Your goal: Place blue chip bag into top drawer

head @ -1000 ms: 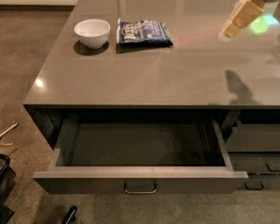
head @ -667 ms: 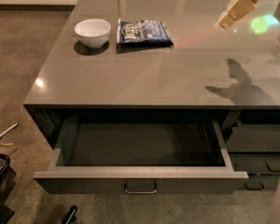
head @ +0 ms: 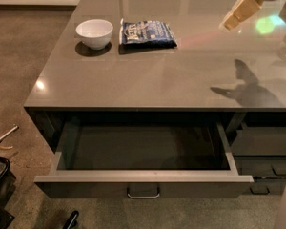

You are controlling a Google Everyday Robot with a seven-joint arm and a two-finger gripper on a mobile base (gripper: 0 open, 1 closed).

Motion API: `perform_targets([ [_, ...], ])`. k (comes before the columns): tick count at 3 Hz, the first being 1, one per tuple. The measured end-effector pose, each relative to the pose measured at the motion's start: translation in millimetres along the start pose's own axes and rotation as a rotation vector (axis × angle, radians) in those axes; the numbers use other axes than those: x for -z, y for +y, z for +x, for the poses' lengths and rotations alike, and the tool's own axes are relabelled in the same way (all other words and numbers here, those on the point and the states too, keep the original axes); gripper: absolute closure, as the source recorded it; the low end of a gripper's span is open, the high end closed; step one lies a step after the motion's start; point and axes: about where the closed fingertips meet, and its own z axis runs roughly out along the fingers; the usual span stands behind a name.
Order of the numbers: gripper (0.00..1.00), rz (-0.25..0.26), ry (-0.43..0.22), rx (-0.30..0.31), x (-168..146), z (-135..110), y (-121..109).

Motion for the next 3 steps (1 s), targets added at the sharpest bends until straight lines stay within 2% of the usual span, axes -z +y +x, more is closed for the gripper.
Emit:
perform_targets([
  [1, 0.00, -0.076, -0.072, -0.070, -41, -14, 13],
  [2, 0.00, -0.165, -0.135, -0.100, -86, -34, 25],
  [3, 0.00, -0.233, -0.182, -0.127, -117, -50, 36],
])
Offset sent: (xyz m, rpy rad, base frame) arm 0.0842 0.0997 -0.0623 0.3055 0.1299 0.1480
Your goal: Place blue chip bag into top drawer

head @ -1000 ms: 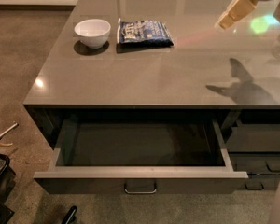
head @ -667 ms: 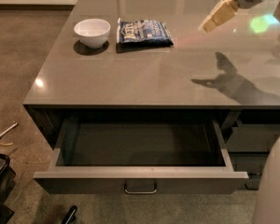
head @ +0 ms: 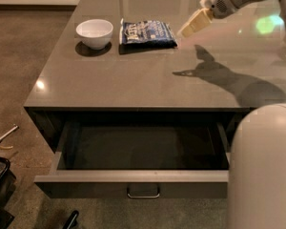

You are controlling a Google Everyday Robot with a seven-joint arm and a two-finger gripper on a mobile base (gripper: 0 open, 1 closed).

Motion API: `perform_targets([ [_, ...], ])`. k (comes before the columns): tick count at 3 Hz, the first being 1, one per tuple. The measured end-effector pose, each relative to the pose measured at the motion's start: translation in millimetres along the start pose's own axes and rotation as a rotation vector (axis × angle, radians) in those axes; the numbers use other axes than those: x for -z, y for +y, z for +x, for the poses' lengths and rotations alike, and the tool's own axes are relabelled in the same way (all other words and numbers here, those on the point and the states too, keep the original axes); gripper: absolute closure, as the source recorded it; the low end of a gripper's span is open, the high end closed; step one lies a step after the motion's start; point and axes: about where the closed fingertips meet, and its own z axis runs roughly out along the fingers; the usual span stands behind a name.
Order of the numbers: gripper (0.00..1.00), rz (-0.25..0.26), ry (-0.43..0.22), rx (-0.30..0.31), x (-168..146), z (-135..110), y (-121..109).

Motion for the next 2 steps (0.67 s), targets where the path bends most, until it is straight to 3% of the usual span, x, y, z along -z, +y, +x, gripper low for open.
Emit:
perform_targets([
  [2, 0.00, -0.122, -0.015, -0.033, -49, 5, 14],
])
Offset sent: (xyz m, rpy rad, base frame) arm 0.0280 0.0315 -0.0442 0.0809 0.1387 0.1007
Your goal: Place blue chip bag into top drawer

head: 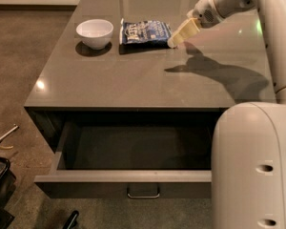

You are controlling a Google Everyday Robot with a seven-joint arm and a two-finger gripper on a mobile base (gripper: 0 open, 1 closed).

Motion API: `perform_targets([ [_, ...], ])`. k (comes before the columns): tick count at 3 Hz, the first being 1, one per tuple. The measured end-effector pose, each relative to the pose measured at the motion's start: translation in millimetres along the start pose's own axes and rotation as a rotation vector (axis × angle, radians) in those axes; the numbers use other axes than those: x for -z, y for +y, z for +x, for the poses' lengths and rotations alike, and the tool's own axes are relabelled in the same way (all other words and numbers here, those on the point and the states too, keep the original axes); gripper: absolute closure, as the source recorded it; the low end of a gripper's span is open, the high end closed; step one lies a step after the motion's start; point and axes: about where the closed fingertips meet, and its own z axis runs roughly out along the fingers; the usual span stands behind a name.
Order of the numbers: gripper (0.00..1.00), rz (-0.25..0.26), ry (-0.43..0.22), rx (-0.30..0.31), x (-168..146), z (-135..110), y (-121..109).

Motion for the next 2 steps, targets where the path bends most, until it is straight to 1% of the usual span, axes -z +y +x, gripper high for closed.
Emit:
perform_targets([
  [1, 0.00, -0.047, -0.002, -0.003, -18, 1, 5],
  [2, 0.00, -0.091, -0.005, 0.015, -37, -4, 11],
])
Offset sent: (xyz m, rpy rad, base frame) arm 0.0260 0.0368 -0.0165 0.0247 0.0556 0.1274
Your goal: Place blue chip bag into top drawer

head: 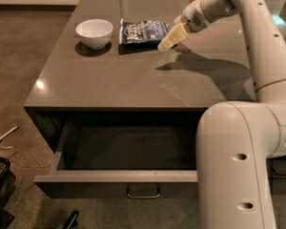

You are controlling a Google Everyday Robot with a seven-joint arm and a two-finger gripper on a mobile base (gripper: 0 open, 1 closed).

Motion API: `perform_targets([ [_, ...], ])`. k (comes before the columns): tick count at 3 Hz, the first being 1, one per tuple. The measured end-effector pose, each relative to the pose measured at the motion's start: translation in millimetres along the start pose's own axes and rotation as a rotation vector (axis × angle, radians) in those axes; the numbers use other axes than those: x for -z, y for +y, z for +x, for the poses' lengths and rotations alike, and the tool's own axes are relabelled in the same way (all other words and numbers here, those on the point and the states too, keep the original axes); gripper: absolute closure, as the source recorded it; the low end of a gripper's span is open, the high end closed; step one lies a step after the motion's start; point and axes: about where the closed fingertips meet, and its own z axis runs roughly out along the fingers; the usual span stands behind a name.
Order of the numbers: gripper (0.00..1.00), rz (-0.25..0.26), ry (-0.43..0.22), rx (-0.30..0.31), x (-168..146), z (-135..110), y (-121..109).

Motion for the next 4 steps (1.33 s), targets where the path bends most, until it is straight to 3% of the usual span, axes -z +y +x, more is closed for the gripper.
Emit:
perform_targets([
  [2, 0.00, -0.069, -0.009, 0.036, -33, -12, 10],
  [3, 0.00, -0.126, -0.015, 0.012, -50, -6, 17],
  [4, 0.00, -0.127, -0.015, 0.012, -50, -6, 17],
])
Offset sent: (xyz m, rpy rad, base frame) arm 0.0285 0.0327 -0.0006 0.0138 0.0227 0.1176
